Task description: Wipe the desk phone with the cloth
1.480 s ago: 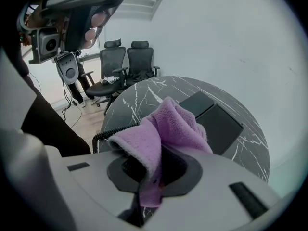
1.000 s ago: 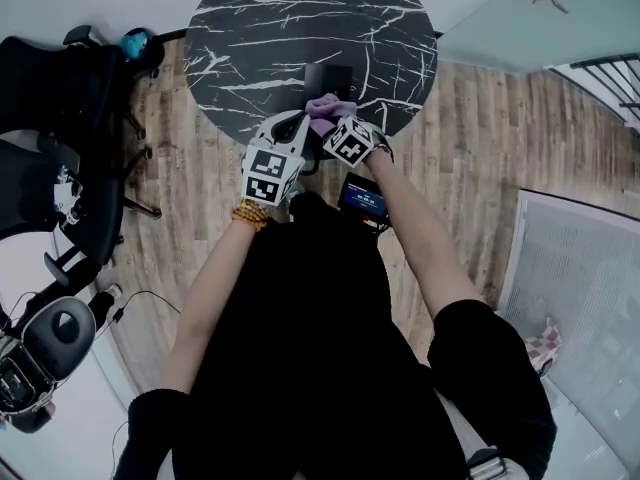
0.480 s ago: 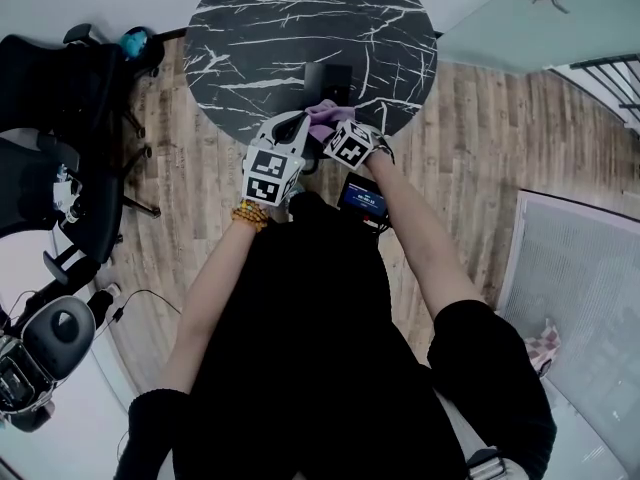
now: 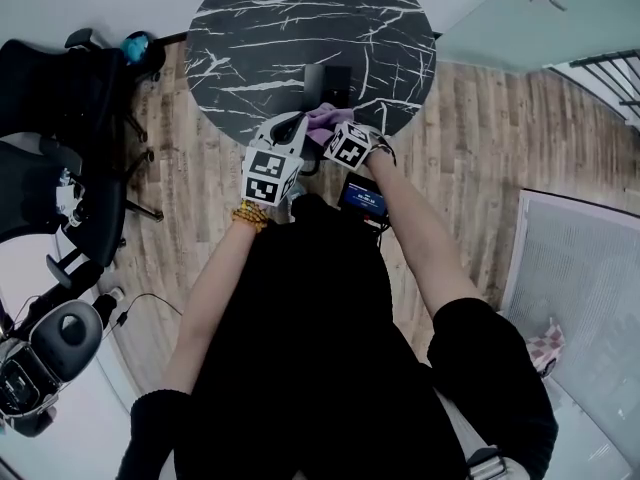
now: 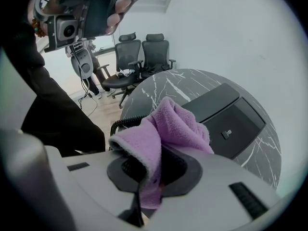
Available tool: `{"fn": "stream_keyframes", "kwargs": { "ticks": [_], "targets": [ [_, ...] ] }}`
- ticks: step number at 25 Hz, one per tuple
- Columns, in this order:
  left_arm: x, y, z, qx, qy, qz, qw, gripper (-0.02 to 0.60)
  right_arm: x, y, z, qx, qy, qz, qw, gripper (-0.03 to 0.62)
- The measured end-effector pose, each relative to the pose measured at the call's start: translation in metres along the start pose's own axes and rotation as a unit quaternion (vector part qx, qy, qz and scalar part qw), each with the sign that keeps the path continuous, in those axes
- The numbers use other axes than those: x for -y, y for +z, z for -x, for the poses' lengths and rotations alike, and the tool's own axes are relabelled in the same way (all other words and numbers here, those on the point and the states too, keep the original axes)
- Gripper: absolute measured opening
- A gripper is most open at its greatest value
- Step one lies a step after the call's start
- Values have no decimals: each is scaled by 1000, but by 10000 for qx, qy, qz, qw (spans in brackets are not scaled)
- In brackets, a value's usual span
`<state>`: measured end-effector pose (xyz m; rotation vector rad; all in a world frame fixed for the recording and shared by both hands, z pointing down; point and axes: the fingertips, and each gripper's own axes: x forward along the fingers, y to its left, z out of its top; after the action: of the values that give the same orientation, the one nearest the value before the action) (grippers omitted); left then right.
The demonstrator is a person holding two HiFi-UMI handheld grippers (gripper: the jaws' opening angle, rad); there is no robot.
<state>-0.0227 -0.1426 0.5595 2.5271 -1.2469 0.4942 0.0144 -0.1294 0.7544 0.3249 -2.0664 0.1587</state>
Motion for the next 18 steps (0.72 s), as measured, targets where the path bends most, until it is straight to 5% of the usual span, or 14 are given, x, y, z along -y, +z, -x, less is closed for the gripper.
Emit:
{"fn": "stream_keyframes", "kwargs": {
  "ticks": [5, 8, 12, 18],
  "targets": [
    [4, 2, -2, 17, -45, 4, 10000, 15, -4, 0, 1, 75, 266, -150, 9995, 58],
    [2, 5, -4, 50, -31, 21, 10000, 15, -8, -3, 7, 5, 420, 292, 9987, 58],
    [-5, 10, -8, 98, 20, 116, 9999, 14, 3, 8, 21, 428, 476, 190, 9978, 58],
    [-5, 12, -14, 96, 22, 139, 9999, 15, 77, 49, 69, 1287, -428, 122, 9907, 58]
  ]
}}
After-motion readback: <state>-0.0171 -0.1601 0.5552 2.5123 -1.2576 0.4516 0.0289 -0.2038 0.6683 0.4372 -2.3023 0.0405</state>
